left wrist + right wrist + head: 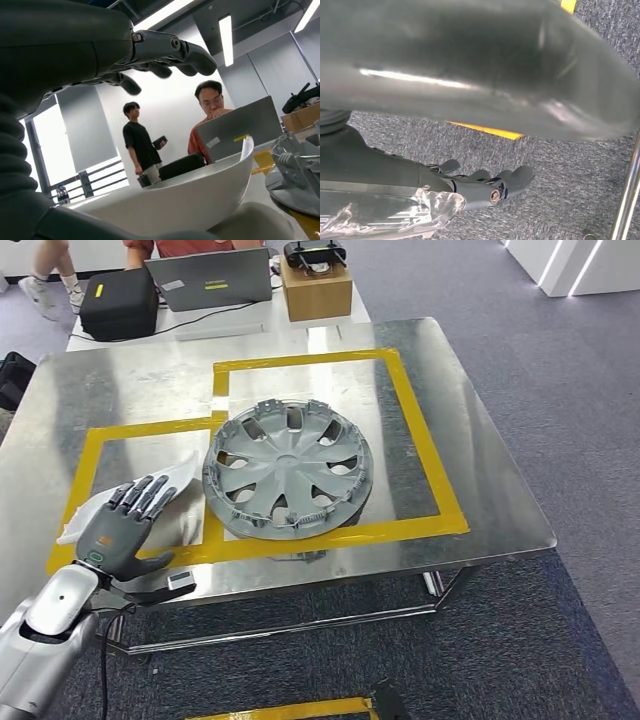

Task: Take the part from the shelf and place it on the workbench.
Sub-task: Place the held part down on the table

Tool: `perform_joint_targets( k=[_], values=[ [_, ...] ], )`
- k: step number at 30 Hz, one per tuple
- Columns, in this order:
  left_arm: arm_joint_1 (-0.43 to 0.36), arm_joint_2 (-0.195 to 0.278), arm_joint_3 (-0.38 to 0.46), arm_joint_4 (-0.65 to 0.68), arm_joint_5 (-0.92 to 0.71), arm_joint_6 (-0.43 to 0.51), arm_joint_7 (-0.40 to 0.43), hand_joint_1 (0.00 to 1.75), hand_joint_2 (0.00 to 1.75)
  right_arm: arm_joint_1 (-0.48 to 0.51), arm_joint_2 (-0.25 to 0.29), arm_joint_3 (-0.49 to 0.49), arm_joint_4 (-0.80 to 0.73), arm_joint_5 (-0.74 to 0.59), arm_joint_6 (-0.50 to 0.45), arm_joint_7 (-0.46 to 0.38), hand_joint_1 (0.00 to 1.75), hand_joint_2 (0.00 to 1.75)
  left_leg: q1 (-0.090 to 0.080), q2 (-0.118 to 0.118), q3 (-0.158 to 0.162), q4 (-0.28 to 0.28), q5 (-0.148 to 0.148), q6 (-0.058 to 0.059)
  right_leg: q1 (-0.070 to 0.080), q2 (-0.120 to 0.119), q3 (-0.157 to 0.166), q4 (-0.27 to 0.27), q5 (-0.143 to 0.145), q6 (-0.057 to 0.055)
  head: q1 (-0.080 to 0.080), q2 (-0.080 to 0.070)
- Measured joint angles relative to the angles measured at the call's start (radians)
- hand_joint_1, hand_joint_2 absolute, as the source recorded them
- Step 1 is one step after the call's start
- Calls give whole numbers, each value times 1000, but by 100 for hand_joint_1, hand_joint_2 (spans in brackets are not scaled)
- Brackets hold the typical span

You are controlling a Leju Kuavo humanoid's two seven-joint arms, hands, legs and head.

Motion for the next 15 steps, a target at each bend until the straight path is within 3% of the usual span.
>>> perform_joint_targets(
  k=[12, 15],
  values=[
    [0, -4, 0, 0, 13, 2, -2, 0, 0, 0, 0, -2, 0, 2, -1, 0, 0, 0, 0, 0, -1, 1, -1, 1, -2, 0, 0, -1, 0, 1, 0, 0],
    [0, -6, 0, 0, 19, 6, -1, 0, 0, 0, 0, -3, 0, 2, -2, 0, 0, 0, -5, 0, -3, 8, -4, 19, -7, 0, 3, -7, 5, 10, -1, 0]
  ],
)
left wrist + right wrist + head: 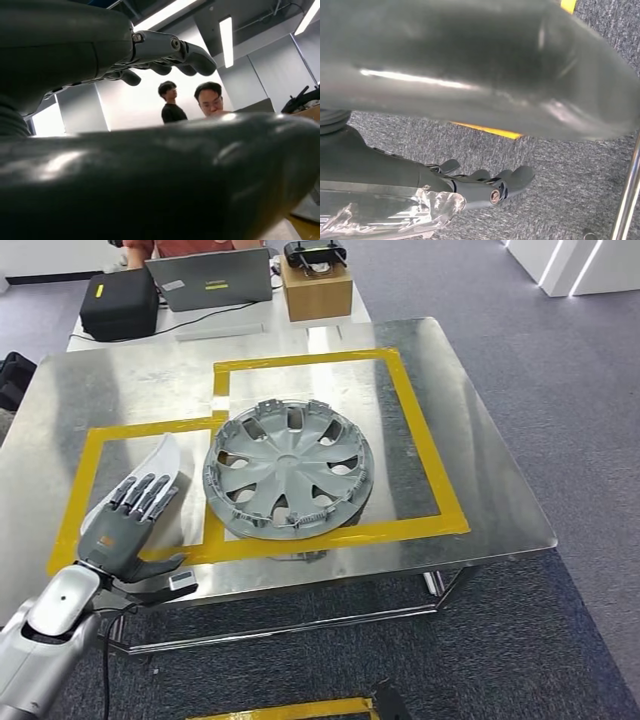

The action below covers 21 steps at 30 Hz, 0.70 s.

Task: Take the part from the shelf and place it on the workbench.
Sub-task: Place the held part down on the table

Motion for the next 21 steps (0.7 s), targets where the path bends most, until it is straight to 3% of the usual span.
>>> perform_joint_targets(
  k=[2, 4, 7, 8, 9, 10, 12, 14, 17, 18, 19, 21],
  values=[
    [0, -1, 0, -1, 3, 3, 1, 0, 0, 0, 0, 0, 0, 0, 0, 0, 0, 0, 1, 3, 5, -14, 11, 12, 2, 0, 0, -3, 1, 8, 0, 0],
    [-2, -2, 0, -1, 4, 4, 2, 0, 0, 0, 0, -1, 0, 0, -1, -1, 0, 0, 7, 8, 12, -34, 24, 17, 5, -2, -18, 37, -33, 13, 3, 0],
    [0, -6, 0, -2, 5, 5, 2, 0, 0, 1, -1, -2, 0, 0, -1, -1, 0, 0, 12, 11, 10, -39, 28, 18, 4, -4, -95, 224, -131, 22, 8, 0],
    [2, -7, 0, -2, 5, 5, 2, 0, 0, 2, -1, -2, 0, 0, -1, -1, 0, 0, 13, 11, 9, -39, 29, 17, 2, -5, -111, 265, -142, 26, 8, 0],
    [3, -9, 0, -2, 5, 5, 2, 0, 0, 3, -2, -3, 0, 0, -1, -1, 0, 0, 15, 11, 7, -38, 31, 14, 1, -5, -107, 264, -130, 30, 8, 0],
    [4, -10, 0, -2, 5, 5, 2, 0, 0, 3, -2, -3, 0, 0, -1, -1, 0, 0, 18, 11, 5, -36, 32, 10, -2, -6, -86, 227, -103, 35, 8, 0],
    [4, -11, 1, -2, 5, 5, 2, 0, 0, 1, -2, -4, 0, 0, -1, -1, 0, 0, 24, 9, -3, -24, 31, -3, -9, -6, -8, 92, -47, 47, 10, 0],
    [4, -10, 2, -2, 5, 5, 2, 0, 0, -1, -2, -5, 0, 0, -1, -1, 0, 0, 24, 7, -13, -8, 31, -18, -10, 0, 32, 22, -30, 39, 13, 0],
    [3, -10, 2, -2, 5, 6, 2, 0, 0, -1, -3, -6, 0, 0, -1, -1, 0, 0, 25, 5, -26, 2, 39, -34, -8, 5, 15, 29, -28, 4, 12, 0],
    [3, -10, 3, -2, 5, 6, 2, 0, 0, -1, -3, -6, 0, 0, -1, -1, 0, 0, 26, 6, -33, 11, 27, -37, -8, 5, 8, 32, -23, -6, 10, 0],
    [3, -9, 3, -2, 5, 6, 2, 0, 0, -1, -3, -7, 0, 0, -1, -1, 0, 0, 26, 7, -47, 41, -1, -40, -8, 4, -1, 32, -17, -16, 9, 0],
    [3, -9, 3, -2, 5, 6, 2, 0, 0, -1, -3, -7, 0, 0, -1, -1, 0, 0, 25, 8, -91, 158, -87, -41, -6, 3, -20, 32, -2, -30, 7, 0]
  ],
)
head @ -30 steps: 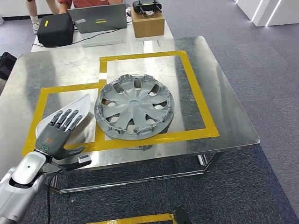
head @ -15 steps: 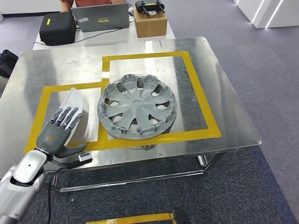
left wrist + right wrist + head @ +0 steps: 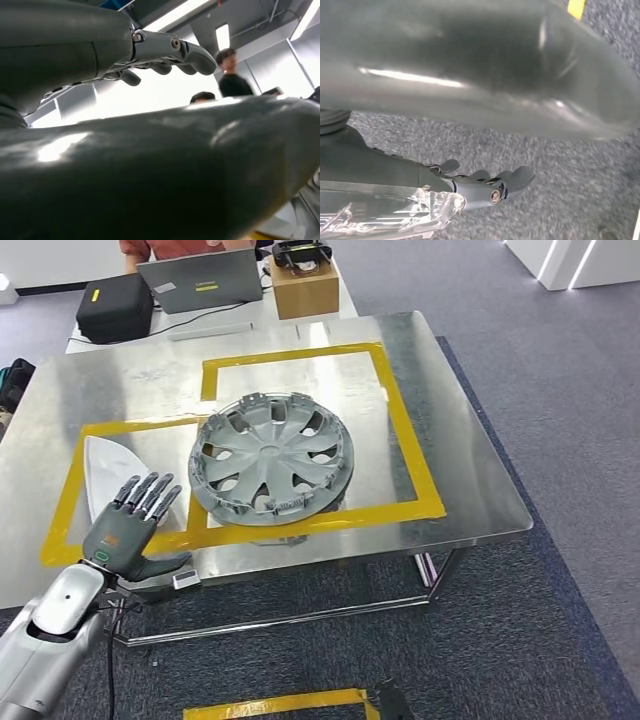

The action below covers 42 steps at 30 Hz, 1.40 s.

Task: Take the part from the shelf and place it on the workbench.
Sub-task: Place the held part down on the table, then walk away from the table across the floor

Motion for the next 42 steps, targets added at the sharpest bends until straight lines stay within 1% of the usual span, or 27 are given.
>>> perform_joint_targets(
  k=[2, 3, 5, 7, 8, 9, 11, 12, 14, 16, 17, 18, 19, 21, 23, 25, 27, 28, 30, 32, 33, 34, 35, 37, 39, 40, 42],
  values=[
    [1, 0, 0, 0, 0, 0, 0, 0, 0, 1, 0, 0, 0, 0, 0, 0, 0, 0, -2, 0, -36, 121, -60, 2, 4, -2, -22, 0, 16, -5, 0, 0],
    [2, 0, 0, 0, 0, 0, 0, 0, 0, 1, 0, 0, 0, 0, 0, 0, 0, 0, -2, 0, -33, 140, -61, 4, 6, -2, -33, 1, 24, -4, 0, 0],
    [2, 0, 0, 0, 0, 0, 0, 0, 0, 1, 0, -1, 0, 0, 0, 0, 0, 0, -4, 0, 28, 74, -19, 12, 9, -3, -53, 1, 41, 0, 0, 0],
    [-1, 0, 0, 0, 0, 0, 0, 0, 0, 0, 0, -1, 0, 0, 0, 0, 0, 0, -6, -1, 125, -64, 10, 19, 11, -2, -68, 2, 56, 10, 1, 0],
    [-3, -1, 0, 0, 0, 1, 0, 0, 0, 0, 0, -1, 0, 0, 0, 0, 0, 0, -9, -1, 156, -114, 11, 21, 12, -3, -73, 1, 65, 16, 1, 0],
    [-4, -1, 0, 0, 1, 1, 0, 0, 0, 0, 0, -1, 0, 0, 0, 0, 0, 0, -12, -2, 170, -142, 7, 24, 12, -3, -76, -1, 74, 23, 1, 0],
    [-3, -2, 0, -1, 1, 0, 0, 0, 0, 1, 0, -2, 0, 0, 0, 0, 0, 0, -16, -2, 163, -151, 16, 35, 10, -4, -78, -10, 90, 37, 0, 0],
    [-3, -3, 0, -1, 1, -1, 0, 0, 0, 3, 0, -3, 0, 0, 0, 1, 0, 0, -16, -1, 156, -152, 25, 42, 8, -5, -84, -9, 84, 42, 0, 0],
    [-4, -4, 0, -1, 1, -2, 0, 0, 0, 4, 0, -4, 0, -1, 0, 1, 0, 0, -16, 1, 138, -155, 46, 57, 6, -7, -107, 45, 21, 50, 2, 0],
    [-3, -5, 0, 0, 1, -3, 0, 0, 0, 4, 0, -4, 0, -1, 0, 1, 0, 0, -21, 2, 113, -154, 66, 67, 7, -9, -141, 173, -76, 52, 3, 0],
    [-2, -5, 0, 0, 1, -3, 0, 0, 0, 4, 0, -4, 0, -1, 0, 1, 0, 0, -24, 3, 98, -153, 77, 69, 9, -9, -152, 235, -104, 52, 3, 0],
    [-1, -6, 0, 0, 1, -4, 0, 0, 0, 4, -1, -4, 0, -2, 0, 1, 0, 0, -27, 3, 84, -153, 88, 70, 11, -9, -150, 269, -108, 50, 3, 0],
    [0, -6, 0, 0, 1, -5, 0, 0, 0, 4, -1, -4, 0, -3, 0, 1, 0, 0, -29, 3, 71, -152, 99, 70, 14, -9, -130, 269, -93, 47, 3, 0],
    [1, -6, 0, -1, 3, -9, 0, 0, 0, 3, -1, -6, 0, -7, -1, 0, 0, 0, -33, 2, 48, -151, 118, 69, 22, -9, -38, 165, -49, 34, 2, 0],
    [1, -8, 0, -2, 5, -15, 0, 0, 0, 2, -2, -9, 0, -9, -3, -1, 0, 0, -37, 2, 35, -151, 136, 63, 30, -9, 63, 24, -48, 20, 1, 0],
    [0, -10, 0, -3, 5, -20, 0, 0, 0, 2, -3, -12, 0, -10, -5, -3, 0, 0, -35, 2, 31, -153, 152, 53, 36, -8, 93, -35, -59, 11, 4, 0],
    [0, -12, 0, -3, 6, -23, 0, 0, 0, 5, -4, -15, 0, -11, -6, -3, 0, 0, -32, 1, 25, -154, 157, 40, 34, -10, 78, -40, -40, -2, 7, 0],
    [0, -11, 0, -3, 6, -24, 0, 0, 0, 5, -4, -15, 0, -12, -6, -3, 0, 0, -32, 0, 18, -143, 138, 34, 32, -11, 71, -42, -28, -9, 5, 0],
    [0, -10, 0, -3, 6, -25, 0, 0, 0, 5, -4, -17, 0, -12, -6, -3, 0, 0, -28, 0, -10, -61, 45, 21, 27, -13, 49, -46, 0, -18, -1, 0],
    [0, -10, 0, -3, 6, -25, 0, 0, 0, 6, -4, -18, 0, -12, -6, -3, 0, 0, -21, 0, -38, 68, -40, 10, 25, -13, 17, -45, 26, -17, -4, 0],
    [1, -10, 0, -3, 6, -25, 0, 0, 0, 6, -4, -18, 0, -12, -6, -3, 0, 0, -18, 0, -40, 112, -49, 5, 24, -13, 1, -44, 38, -15, -4, 0],
    [1, -11, 0, -3, 6, -26, 0, 0, 0, 6, -4, -18, 0, -12, -6, -3, 0, 0, -14, 0, -28, 127, -37, 1, 22, -14, -15, -43, 50, -12, -3, 0],
    [2, -11, 0, -3, 6, -26, 1, 0, 0, 6, -4, -18, 0, -11, -6, -3, 0, 0, -11, 0, 1, 106, -10, -3, 19, -14, -31, -41, 61, -7, -3, 0],
    [0, -11, 0, -3, 6, -27, 3, 0, 0, 6, -5, -18, 0, -9, -6, -3, 0, 0, -3, 0, 101, -13, 25, -12, 14, -13, -59, -33, 80, 5, -4, 0],
    [-4, -12, 0, -3, 6, -26, 3, 0, 0, 5, -5, -18, 0, -8, -6, -2, 0, 0, -2, -3, 179, -128, 10, -4, 15, -12, -77, -25, 99, 20, -5, 0],
    [-5, -12, 0, -3, 6, -26, 3, 0, 0, 6, -6, -18, 0, -7, -6, -2, 0, 0, -5, -4, 190, -153, 2, 6, 15, -12, -82, -27, 110, 27, -6, 0],
    [-4, -13, 0, -1, 7, -25, 3, 0, 0, 10, -6, -18, 0, -7, -6, -2, 0, 0, -10, -1, 175, -158, 12, 31, 10, -12, -89, -34, 127, 41, -6, 0]
  ],
)
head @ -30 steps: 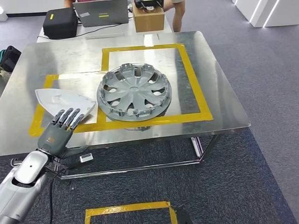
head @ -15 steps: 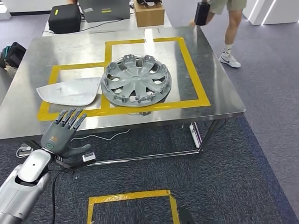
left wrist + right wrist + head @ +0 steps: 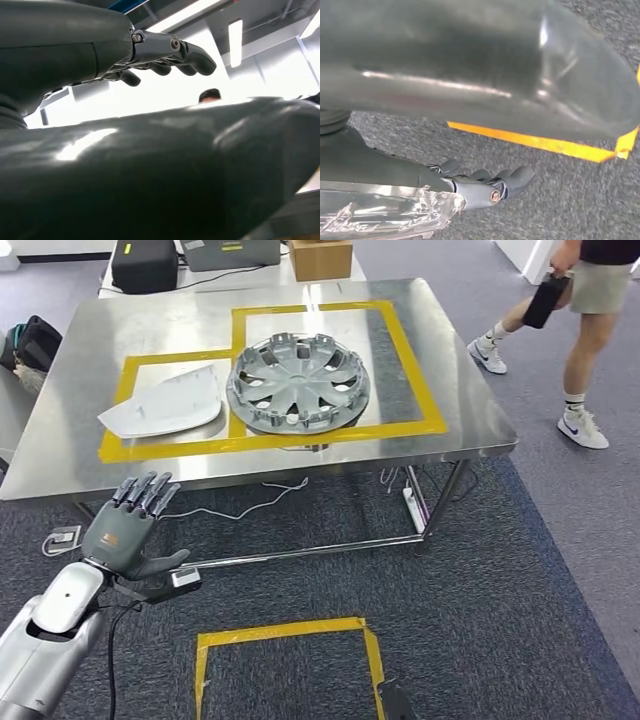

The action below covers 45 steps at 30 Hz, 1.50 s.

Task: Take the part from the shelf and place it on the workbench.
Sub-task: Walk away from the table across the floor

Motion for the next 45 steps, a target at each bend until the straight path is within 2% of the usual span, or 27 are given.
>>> perform_joint_targets(
  k=[1, 2, 4, 5, 6, 7, 8, 10, 12, 13, 16, 18, 20, 21, 22, 23, 24, 26, 27, 29, 30, 33, 35, 36, 40, 41, 45],
  values=[
    [1, 0, 0, 1, 0, 0, 0, 0, 0, 3, 0, 0, 0, 0, 0, 0, 0, 0, -1, 1, -10, 0, 11, 11, -2, -1, -8, 8, -14, 5, 1, 0],
    [1, -1, 0, 1, 0, 0, 0, 0, 0, 5, 0, 0, 0, 0, 0, 1, 0, 0, -1, 3, -21, 0, 23, 20, -4, -1, -21, 36, -50, 8, 2, 0],
    [0, -1, 0, 2, 0, 0, 0, 0, 0, 5, 0, 0, 1, 0, 0, 1, 0, 0, -5, 4, -50, 0, 48, 32, -3, -1, -56, 155, -159, 12, 5, 0],
    [0, -2, 0, 2, 0, 0, 0, 0, 0, 4, -1, 0, 1, 0, 0, 1, 0, 0, -7, 4, -65, 0, 61, 35, -1, -1, -69, 226, -202, 12, 6, 0],
    [1, -2, 0, 3, 0, 0, 0, 0, 0, 3, -1, 0, 1, 0, 0, 1, 0, 0, -10, 4, -81, 1, 73, 36, 0, -1, -74, 281, -220, 11, 6, 0],
    [1, -2, 0, 4, 0, -1, 0, 0, 0, 3, -1, 0, 1, 0, 0, 1, 0, 0, -13, 4, -97, 1, 85, 36, 3, -1, -63, 306, -214, 7, 6, 0],
    [1, -2, 0, 4, 0, -1, 0, 0, 0, 3, -1, 0, 1, 0, 0, 1, 0, 0, -16, 4, -112, 2, 97, 36, 6, -1, -36, 297, -193, 3, 6, 0],
    [0, -3, 0, 5, 0, -1, 0, 0, 0, 1, -1, 0, 0, 0, 0, 1, 0, 0, -20, 3, -137, 2, 117, 33, 14, -1, 69, 183, -161, -13, 6, 0],
    [-1, -3, 0, 5, 0, -1, 1, 0, 0, -3, -1, 0, 0, 0, -1, 1, 0, 0, -22, 3, -149, 4, 132, 25, 21, -2, 170, 41, -183, -26, 5, 0],
    [-2, -3, 0, 5, -1, -1, 2, 0, 0, -3, -2, 0, 0, 0, -1, 0, 0, 0, -22, 3, -150, 4, 138, 19, 24, -3, 193, 2, -198, -31, 5, 0],
    [-4, -3, 0, 6, -5, -1, 6, 0, 0, 0, -2, 0, 0, 0, -1, 0, 0, 0, -18, 3, -155, 6, 142, 1, 24, -4, 190, -16, -185, -49, 6, 0],
    [-4, -2, 0, 7, -6, -1, 10, 0, 0, 1, -2, 0, 0, 0, -1, 0, 0, 0, -16, 2, -180, 65, 79, -10, 19, -6, 181, -20, -163, -59, 0, 0],
    [-4, -1, 0, 9, -6, -1, 14, 0, 0, 3, -2, -1, 0, 0, -1, 0, 0, 0, -12, 2, -223, 192, -9, -22, 18, -6, 165, -19, -147, -63, -6, 0],
    [-3, -1, 0, 10, -6, -1, 16, 0, 0, 5, -2, -1, 0, 0, -1, 0, 0, 0, -10, 2, -238, 248, -31, -26, 17, -6, 156, -18, -141, -62, -5, 0],
    [-3, -1, 0, 11, -6, -1, 16, 0, 0, 7, -2, -1, 0, 0, -1, 0, 0, 0, -7, 2, -239, 275, -32, -30, 16, -6, 149, -17, -136, -60, -6, 0],
    [-2, -1, 0, 12, -7, -1, 17, 0, 0, 9, -2, -2, 0, 0, -1, 0, 0, 0, -5, 2, -223, 264, -16, -33, 15, -6, 144, -15, -133, -57, -5, 0],
    [-2, -1, 0, 12, -7, -1, 18, 0, 0, 10, -2, -2, 0, 0, -1, -1, 0, 0, -2, 3, -188, 218, 11, -36, 12, -6, 140, -12, -132, -54, -5, 0],
    [-3, -1, 0, 13, -7, -1, 18, 0, 0, 9, -2, -2, 0, 1, -2, -1, 0, 0, 3, 1, -104, 89, 52, -41, 9, -6, 133, -4, -133, -43, -7, 0],
    [-4, -1, 0, 13, -7, -1, 18, 0, 0, 9, -3, -3, 0, 1, -2, -1, 0, 0, 4, -1, -77, 43, 59, -38, 10, -5, 129, 1, -134, -37, -7, 0],
    [-4, -2, 0, 13, -8, -1, 18, 0, 0, 9, -3, -3, 0, 1, -2, -2, 0, 0, 3, -7, -64, 14, 57, -24, 13, -3, 119, 9, -136, -32, -8, 0],
    [-4, -2, 0, 13, -8, -1, 18, 0, 0, 9, -3, -3, 0, 0, -2, -2, 0, 0, 4, -6, -66, 12, 56, -18, 14, -2, 116, 10, -135, -37, -6, 0],
    [-4, -2, 0, 13, -9, -1, 18, 0, 0, 10, -4, -3, 0, 0, -3, -2, 0, 0, 0, -7, -70, 11, 58, -7, 15, -2, 109, 6, -129, -70, -4, 0],
    [-4, -2, 0, 13, -9, -1, 18, 0, 0, 9, -4, -3, 0, 0, -3, -2, 0, 0, -4, -7, -73, 12, 61, 0, 13, -2, 108, 3, -122, -76, -4, 0],
    [-4, -2, 0, 13, -9, -1, 18, 0, 0, 9, -4, -4, 0, 0, -3, -2, 0, 0, -6, -7, -76, 13, 62, 4, 11, -2, 109, 0, -118, -68, -4, 0],
    [-4, -2, 0, 13, -9, -1, 23, 0, 0, 10, -4, -4, 0, 0, -3, -2, 0, 0, -16, -6, -92, 19, 68, 18, -1, -3, 107, -9, -104, -13, -5, 0],
    [-4, -2, 0, 13, -9, -1, 24, 0, 0, 10, -4, -4, 0, 0, -3, -2, 0, 0, -18, -6, -94, 20, 69, 21, -3, -3, 105, -9, -102, -3, -5, 0],
    [-7, -1, 0, 13, -15, -1, 32, 0, 0, 10, -4, -4, 0, 0, -3, -2, 0, 0, -17, -5, -95, 11, 79, 36, -7, -3, 98, -6, -104, 15, -5, 0]
  ],
)
